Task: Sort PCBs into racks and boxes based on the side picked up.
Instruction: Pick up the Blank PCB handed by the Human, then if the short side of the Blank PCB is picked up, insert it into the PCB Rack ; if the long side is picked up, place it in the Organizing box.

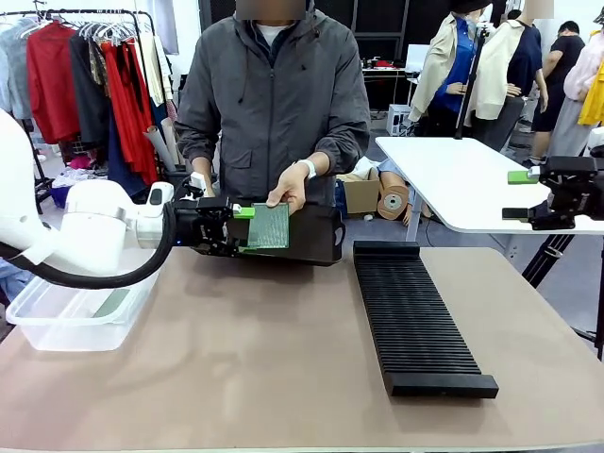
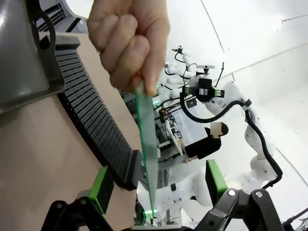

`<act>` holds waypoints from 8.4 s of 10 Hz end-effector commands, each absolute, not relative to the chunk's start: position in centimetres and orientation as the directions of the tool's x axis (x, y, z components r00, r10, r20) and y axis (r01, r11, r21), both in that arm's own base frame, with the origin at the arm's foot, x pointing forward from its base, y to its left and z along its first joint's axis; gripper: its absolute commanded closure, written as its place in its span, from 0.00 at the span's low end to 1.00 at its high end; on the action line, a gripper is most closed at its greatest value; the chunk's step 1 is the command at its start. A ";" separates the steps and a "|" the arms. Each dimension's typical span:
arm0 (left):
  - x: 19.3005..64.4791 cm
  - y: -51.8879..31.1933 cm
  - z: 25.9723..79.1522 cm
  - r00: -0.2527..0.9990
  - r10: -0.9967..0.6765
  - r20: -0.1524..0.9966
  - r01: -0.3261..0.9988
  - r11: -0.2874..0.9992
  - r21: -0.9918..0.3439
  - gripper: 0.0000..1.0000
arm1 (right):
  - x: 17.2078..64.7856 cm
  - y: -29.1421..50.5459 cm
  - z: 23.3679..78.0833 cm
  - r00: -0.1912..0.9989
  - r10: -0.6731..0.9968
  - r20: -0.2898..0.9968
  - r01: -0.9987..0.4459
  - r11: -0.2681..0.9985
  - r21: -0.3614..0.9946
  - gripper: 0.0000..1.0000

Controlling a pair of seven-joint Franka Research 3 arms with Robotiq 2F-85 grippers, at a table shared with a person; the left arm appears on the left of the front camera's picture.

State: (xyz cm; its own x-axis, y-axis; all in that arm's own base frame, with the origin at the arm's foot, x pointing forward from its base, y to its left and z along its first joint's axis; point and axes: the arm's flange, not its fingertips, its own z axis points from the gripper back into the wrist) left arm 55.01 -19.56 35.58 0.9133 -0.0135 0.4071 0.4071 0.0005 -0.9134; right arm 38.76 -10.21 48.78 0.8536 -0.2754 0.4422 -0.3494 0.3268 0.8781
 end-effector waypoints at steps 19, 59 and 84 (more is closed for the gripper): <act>57.7 -21.3 35.3 0.924 -0.023 0.381 0.379 -0.073 -0.923 1.00 | 38.8 -10.1 49.0 0.851 -0.276 0.446 -0.355 0.323 0.877 0.00; 56.9 -18.5 35.6 0.946 -0.065 0.317 0.319 0.021 -0.947 1.00 | 38.8 -10.1 49.0 0.851 -0.276 0.446 -0.355 0.323 0.877 0.00; 56.5 5.7 41.4 0.959 -0.171 0.225 0.258 0.853 -0.454 1.00 | 38.8 -10.1 49.0 0.851 -0.276 0.446 -0.355 0.323 0.877 0.00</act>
